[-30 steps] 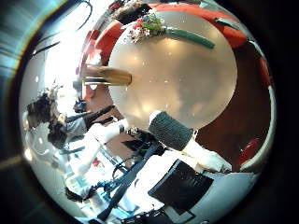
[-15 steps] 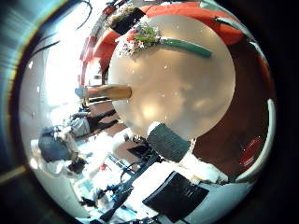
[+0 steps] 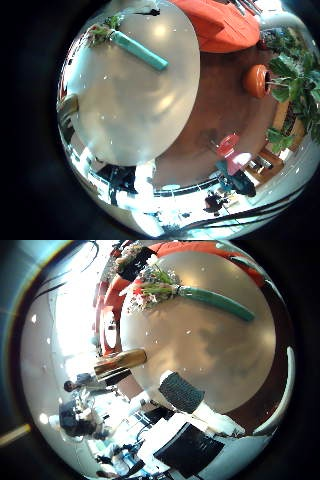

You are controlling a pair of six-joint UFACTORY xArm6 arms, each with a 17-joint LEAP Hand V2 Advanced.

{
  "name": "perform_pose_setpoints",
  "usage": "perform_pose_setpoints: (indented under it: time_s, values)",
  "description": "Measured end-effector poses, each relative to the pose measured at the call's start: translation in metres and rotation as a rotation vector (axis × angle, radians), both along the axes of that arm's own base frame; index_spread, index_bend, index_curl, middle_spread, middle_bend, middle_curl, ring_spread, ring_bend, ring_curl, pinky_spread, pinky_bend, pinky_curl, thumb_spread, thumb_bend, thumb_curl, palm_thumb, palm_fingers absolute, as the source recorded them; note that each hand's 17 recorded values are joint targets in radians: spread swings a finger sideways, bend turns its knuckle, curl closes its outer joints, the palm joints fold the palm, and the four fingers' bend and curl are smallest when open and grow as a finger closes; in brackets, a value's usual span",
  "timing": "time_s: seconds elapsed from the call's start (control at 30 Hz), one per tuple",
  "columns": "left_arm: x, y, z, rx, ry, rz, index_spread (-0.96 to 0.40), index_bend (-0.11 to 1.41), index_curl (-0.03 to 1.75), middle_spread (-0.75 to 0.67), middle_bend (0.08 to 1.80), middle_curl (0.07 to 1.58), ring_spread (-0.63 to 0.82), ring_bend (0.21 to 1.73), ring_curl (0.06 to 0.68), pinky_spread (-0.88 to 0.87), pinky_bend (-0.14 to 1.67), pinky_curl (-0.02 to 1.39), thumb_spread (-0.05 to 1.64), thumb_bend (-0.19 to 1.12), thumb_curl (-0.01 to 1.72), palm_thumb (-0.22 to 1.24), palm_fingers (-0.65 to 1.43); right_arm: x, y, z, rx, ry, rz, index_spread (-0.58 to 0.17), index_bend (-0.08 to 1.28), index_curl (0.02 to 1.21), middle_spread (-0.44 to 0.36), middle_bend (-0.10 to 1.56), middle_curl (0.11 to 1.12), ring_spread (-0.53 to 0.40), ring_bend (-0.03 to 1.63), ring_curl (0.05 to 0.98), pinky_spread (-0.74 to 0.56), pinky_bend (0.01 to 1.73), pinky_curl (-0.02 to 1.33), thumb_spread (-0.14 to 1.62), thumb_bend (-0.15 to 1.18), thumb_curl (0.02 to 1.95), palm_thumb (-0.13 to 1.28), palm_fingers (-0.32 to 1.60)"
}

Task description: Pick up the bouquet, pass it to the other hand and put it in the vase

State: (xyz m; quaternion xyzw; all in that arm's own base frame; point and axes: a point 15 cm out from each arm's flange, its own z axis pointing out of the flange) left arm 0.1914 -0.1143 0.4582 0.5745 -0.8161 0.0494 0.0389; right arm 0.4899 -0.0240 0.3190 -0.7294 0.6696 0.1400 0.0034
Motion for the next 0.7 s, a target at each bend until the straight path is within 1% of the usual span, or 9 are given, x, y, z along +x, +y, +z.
perform_pose_setpoints:
  time_s: [0.1,0.23,0.43,0.47,0.53,0.7]
  values:
    - [-0.002,-0.002,-0.001,-0.012,0.01,0.0,-0.01,0.19,0.39,0.26,0.2,0.35,0.5,0.48,0.182,0.49,0.18,0.28,1.14,-0.02,0.35,0.45,0.23,0.017,-0.002,-0.028,-0.008,0.009,-0.01,-0.256,0.2,0.35,-0.001,0.35,0.38,-0.001,0.62,0.197,0.21,0.54,0.11,1.15,-0.03,0.35,0.4,0.29]
    - [-0.005,0.0,-0.002,-0.007,0.02,0.004,-0.01,0.19,0.39,0.26,0.2,0.35,0.5,0.48,0.182,0.49,0.18,0.27,1.14,-0.02,0.35,0.45,0.23,0.031,-0.006,-0.064,-0.018,0.031,-0.027,-0.258,0.21,0.37,0.016,0.34,0.38,0.021,0.57,0.19,0.23,0.49,0.11,1.15,-0.02,0.35,0.4,0.29]
    - [-0.006,0.0,-0.002,-0.006,0.024,0.0,-0.01,0.19,0.39,0.26,0.2,0.35,0.5,0.48,0.182,0.49,0.18,0.27,1.14,-0.02,0.35,0.45,0.23,0.043,-0.011,-0.097,-0.028,0.048,-0.067,-0.254,0.19,0.37,0.03,0.33,0.37,0.031,0.56,0.189,0.23,0.45,0.12,1.15,-0.01,0.37,0.42,0.33]
    - [-0.007,0.0,-0.002,-0.007,0.025,-0.001,-0.01,0.19,0.39,0.26,0.2,0.35,0.5,0.48,0.182,0.49,0.18,0.27,1.14,-0.02,0.35,0.45,0.23,0.044,-0.012,-0.103,-0.032,0.054,-0.069,-0.246,0.16,0.36,0.034,0.35,0.38,0.022,0.59,0.198,0.23,0.45,0.12,1.14,-0.01,0.37,0.44,0.38]
    - [-0.009,0.0,-0.003,-0.002,0.033,-0.003,-0.01,0.19,0.39,0.26,0.2,0.35,0.5,0.48,0.182,0.49,0.19,0.27,1.14,-0.02,0.35,0.45,0.23,0.044,-0.012,-0.111,-0.032,0.067,-0.072,-0.235,0.14,0.34,0.032,0.38,0.39,0.015,0.62,0.206,0.22,0.45,0.12,1.14,-0.01,0.38,0.46,0.39]
    - [-0.01,0.0,-0.004,-0.002,0.036,-0.007,-0.01,0.19,0.39,0.26,0.19,0.35,0.5,0.48,0.182,0.49,0.19,0.27,1.14,-0.02,0.35,0.45,0.23,0.044,-0.014,-0.123,-0.038,0.087,-0.095,-0.198,0.13,0.3,0.029,0.41,0.4,-0.003,0.71,0.239,0.2,0.49,0.14,1.11,-0.02,0.41,0.5,0.36]
